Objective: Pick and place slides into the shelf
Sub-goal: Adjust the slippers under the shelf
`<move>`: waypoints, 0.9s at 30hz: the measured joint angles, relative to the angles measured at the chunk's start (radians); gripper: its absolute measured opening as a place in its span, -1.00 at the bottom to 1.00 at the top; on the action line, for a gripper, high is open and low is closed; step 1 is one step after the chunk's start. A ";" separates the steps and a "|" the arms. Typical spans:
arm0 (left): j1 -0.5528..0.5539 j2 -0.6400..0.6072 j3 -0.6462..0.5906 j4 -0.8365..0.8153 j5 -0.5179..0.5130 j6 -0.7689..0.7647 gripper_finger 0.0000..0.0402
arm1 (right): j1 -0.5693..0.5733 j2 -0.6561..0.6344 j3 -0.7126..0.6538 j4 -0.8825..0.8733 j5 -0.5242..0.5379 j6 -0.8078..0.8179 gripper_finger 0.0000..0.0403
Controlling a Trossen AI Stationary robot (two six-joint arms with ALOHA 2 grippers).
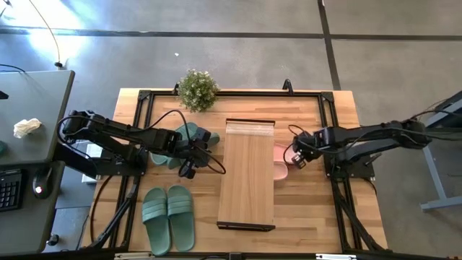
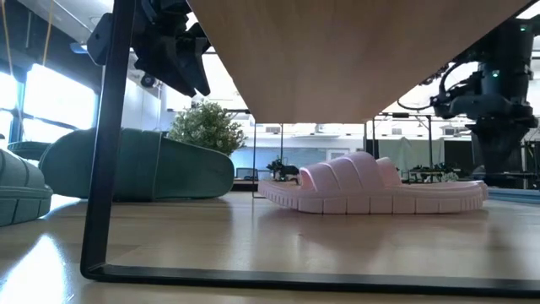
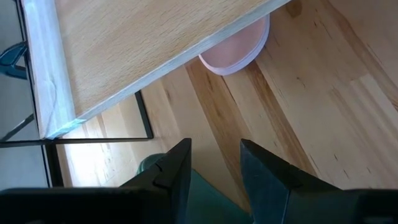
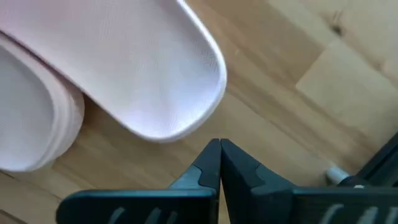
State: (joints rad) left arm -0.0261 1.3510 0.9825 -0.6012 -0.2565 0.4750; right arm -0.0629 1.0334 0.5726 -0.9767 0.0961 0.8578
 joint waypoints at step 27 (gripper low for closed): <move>0.000 0.000 0.000 0.022 0.001 0.070 -0.39 | -0.150 -0.197 -0.172 0.187 -0.171 -0.006 -1.00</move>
State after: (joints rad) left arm -0.0257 1.3510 0.9825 -0.5797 -0.2558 0.5449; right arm -0.2129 0.8361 0.4006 -0.7901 -0.0748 0.8521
